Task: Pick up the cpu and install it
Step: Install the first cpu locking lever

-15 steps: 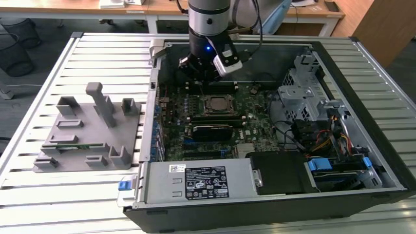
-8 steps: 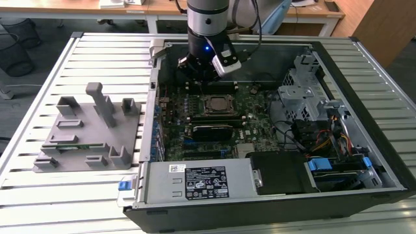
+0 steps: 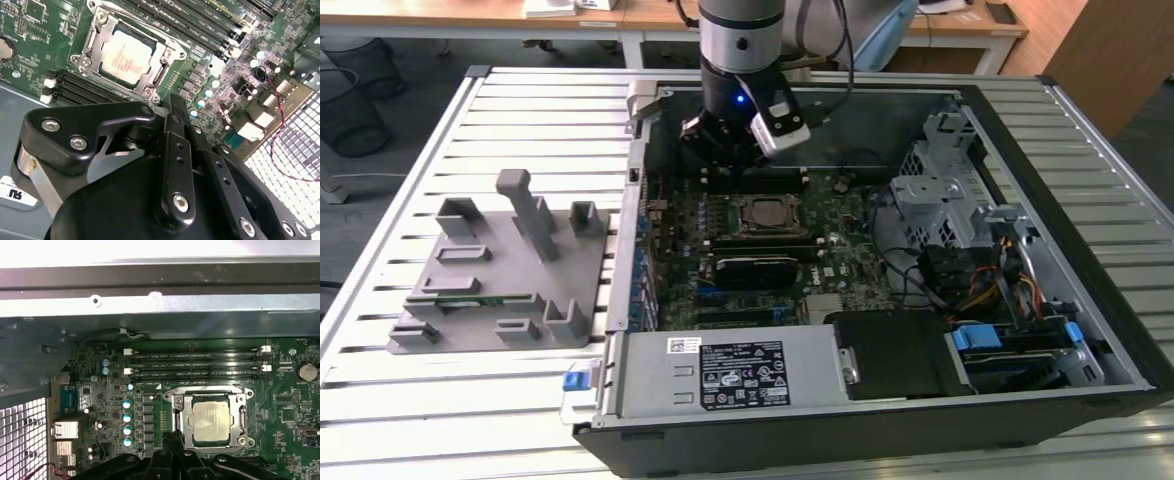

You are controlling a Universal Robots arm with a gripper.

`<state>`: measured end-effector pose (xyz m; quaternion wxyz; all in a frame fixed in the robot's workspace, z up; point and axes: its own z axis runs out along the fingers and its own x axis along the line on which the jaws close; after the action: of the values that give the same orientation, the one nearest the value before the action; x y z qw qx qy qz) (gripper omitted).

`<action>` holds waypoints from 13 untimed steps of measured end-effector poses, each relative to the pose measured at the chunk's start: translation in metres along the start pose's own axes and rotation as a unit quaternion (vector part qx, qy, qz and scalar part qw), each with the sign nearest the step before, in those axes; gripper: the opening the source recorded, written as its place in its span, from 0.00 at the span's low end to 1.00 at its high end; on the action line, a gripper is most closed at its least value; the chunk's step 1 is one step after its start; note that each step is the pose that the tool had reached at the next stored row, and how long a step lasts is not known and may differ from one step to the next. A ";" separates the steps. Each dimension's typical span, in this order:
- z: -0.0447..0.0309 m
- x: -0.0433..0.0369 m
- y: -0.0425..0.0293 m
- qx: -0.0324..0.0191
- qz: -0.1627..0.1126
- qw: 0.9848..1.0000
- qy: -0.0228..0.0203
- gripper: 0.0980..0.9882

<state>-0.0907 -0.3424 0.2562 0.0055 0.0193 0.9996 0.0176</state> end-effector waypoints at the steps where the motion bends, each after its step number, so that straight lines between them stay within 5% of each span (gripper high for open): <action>1: 0.0000 0.0016 0.0000 0.000 0.000 1.000 0.000 0.01; 13: 0.0000 0.0181 0.0043 -0.004 -0.001 1.000 -0.001 0.01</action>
<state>-0.1086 -0.3374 0.2561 0.0069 0.0180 0.9996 0.0211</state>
